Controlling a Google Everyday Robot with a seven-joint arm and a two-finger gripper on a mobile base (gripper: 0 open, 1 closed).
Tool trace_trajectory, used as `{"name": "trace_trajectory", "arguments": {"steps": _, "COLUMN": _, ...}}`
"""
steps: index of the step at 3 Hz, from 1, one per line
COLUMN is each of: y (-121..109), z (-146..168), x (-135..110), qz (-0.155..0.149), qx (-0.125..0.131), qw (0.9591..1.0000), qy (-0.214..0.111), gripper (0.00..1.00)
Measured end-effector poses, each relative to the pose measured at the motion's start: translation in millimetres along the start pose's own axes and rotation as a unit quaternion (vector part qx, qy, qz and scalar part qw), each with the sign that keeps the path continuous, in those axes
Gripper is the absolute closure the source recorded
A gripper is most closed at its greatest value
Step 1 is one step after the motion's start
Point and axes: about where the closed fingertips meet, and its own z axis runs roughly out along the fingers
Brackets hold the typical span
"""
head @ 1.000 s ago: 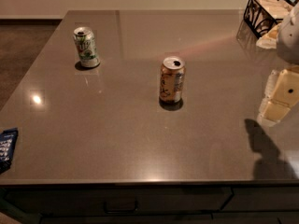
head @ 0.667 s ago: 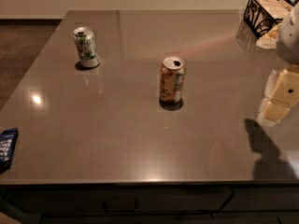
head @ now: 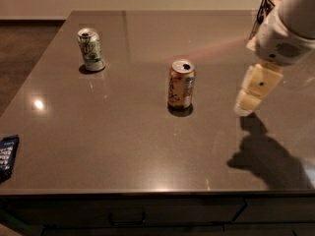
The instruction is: Pick orange can
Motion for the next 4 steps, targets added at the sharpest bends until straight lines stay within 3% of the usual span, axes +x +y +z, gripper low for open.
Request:
{"name": "trace_trajectory", "arguments": {"steps": 1, "y": -31, "z": 26, "x": -8, "qz": 0.045, "qx": 0.017, "qw": 0.9985, "qy": -0.025, "gripper": 0.00}}
{"name": "trace_trajectory", "arguments": {"steps": 2, "y": -52, "z": 46, "x": -30, "qz": 0.075, "qx": 0.016, "qw": 0.9941, "qy": -0.076, "gripper": 0.00}}
{"name": "trace_trajectory", "arguments": {"steps": 3, "y": -52, "z": 60, "x": -62, "qz": 0.073, "qx": -0.011, "qw": 0.9893, "qy": -0.126, "gripper": 0.00}}
{"name": "trace_trajectory", "arguments": {"steps": 4, "y": -44, "z": 72, "x": -86, "qz": 0.062, "qx": -0.041, "qw": 0.9851, "qy": -0.155, "gripper": 0.00}}
